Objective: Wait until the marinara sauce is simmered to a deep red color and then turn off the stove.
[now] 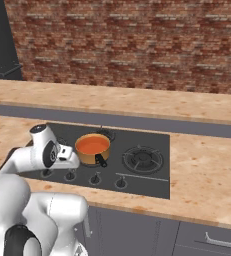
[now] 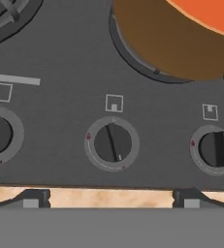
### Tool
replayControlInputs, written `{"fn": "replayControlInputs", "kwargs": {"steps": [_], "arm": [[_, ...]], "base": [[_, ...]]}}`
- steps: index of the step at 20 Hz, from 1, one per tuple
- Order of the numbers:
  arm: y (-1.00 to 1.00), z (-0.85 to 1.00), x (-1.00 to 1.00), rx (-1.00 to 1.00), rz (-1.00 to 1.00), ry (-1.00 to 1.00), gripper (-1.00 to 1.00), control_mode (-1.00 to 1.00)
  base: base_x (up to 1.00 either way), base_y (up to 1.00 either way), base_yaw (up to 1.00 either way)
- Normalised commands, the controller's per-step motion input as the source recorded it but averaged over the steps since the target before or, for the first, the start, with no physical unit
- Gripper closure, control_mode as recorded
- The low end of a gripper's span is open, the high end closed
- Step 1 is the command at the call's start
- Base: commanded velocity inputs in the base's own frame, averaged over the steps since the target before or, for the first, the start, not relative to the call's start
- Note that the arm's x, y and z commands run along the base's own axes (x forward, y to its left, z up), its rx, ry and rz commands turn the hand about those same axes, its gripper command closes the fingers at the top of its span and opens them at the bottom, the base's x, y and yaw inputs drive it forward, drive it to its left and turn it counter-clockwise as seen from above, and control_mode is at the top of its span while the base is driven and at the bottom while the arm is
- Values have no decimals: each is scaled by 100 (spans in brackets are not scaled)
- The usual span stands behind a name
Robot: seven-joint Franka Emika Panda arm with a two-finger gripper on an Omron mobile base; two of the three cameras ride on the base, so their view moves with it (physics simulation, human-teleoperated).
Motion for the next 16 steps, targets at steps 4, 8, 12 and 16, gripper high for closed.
{"fn": "replayControlInputs", "kwargs": {"steps": [4,8,12,16], "arm": [[-16,-5,19,0,0,0,-100,-100],[-19,-9,3,0,0,0,-100,-100],[-8,-17,0,0,0,0,-100,-100],[0,-19,0,0,0,0,-100,-100]], "base": [[0,0,0],[0,0,0],[0,0,0],[0,0,0]]}}
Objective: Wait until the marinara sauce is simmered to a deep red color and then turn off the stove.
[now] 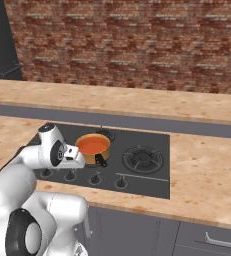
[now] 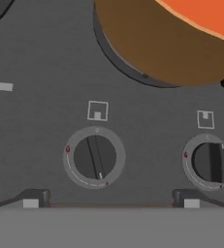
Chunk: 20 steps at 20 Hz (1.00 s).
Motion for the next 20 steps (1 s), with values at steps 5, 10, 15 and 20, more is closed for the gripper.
{"fn": "replayControlInputs", "kwargs": {"steps": [5,10,15,20], "arm": [[0,-22,0,2,0,0,-100,-100],[0,-34,0,5,0,0,-100,-100],[0,-28,0,2,0,0,-100,-100],[-1,-25,-10,0,0,0,-100,-100]], "base": [[0,0,0],[0,0,0],[0,0,0],[0,0,0]]}}
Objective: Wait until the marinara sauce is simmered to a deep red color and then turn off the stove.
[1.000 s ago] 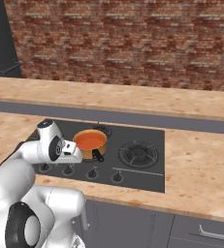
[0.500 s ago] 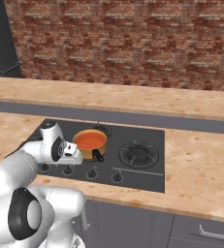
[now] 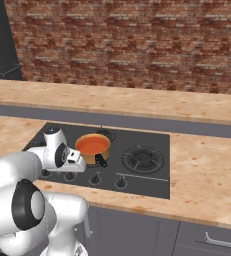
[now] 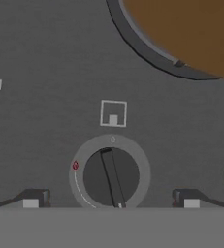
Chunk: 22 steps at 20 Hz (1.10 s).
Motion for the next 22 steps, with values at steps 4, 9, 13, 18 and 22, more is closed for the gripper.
{"fn": "replayControlInputs", "kwargs": {"steps": [4,9,13,18,22], "arm": [[0,-7,-3,0,0,0,-100,-100],[-1,-8,1,0,0,0,-100,-100],[-12,-16,1,0,0,0,-100,-100],[-2,-7,0,0,0,0,-100,-100],[0,0,0,0,0,0,-100,-100]], "base": [[0,0,0],[0,0,0],[0,0,0],[0,0,0],[0,0,0]]}}
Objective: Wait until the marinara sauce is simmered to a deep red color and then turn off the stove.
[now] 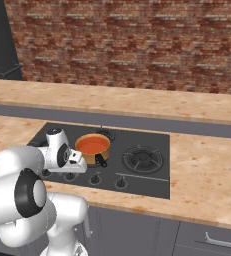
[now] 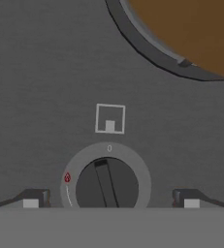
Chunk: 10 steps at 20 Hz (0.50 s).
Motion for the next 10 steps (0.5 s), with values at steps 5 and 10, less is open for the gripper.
{"fn": "replayControlInputs", "kwargs": {"steps": [5,10], "arm": [[0,-7,0,0,0,0,-100,-100],[0,-5,0,0,0,0,-100,-100]], "base": [[0,0,0],[0,0,0]]}}
